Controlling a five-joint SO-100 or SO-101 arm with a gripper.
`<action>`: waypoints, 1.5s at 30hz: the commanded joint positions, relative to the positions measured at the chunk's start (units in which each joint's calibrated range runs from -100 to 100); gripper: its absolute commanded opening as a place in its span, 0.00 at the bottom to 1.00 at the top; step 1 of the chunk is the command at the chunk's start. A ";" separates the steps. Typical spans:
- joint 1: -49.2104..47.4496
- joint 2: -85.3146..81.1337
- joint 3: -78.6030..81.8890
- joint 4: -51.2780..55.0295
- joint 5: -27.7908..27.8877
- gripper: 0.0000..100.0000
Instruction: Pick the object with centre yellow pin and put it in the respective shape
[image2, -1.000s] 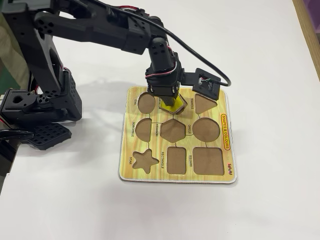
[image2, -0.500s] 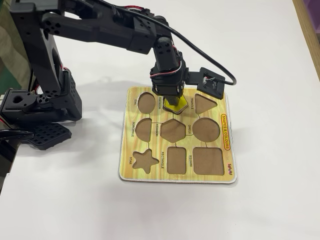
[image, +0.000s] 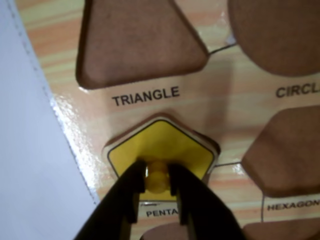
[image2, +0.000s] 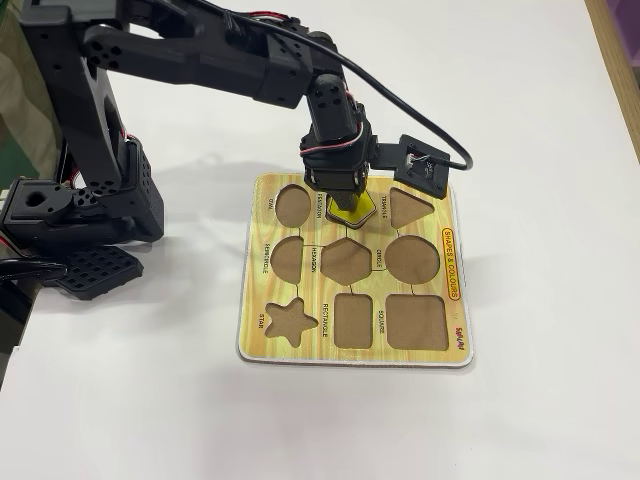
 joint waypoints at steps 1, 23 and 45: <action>-0.80 -0.60 -2.07 0.12 0.25 0.01; -0.80 -0.69 -1.17 0.04 4.54 0.01; -0.40 -0.77 0.00 0.04 4.70 0.01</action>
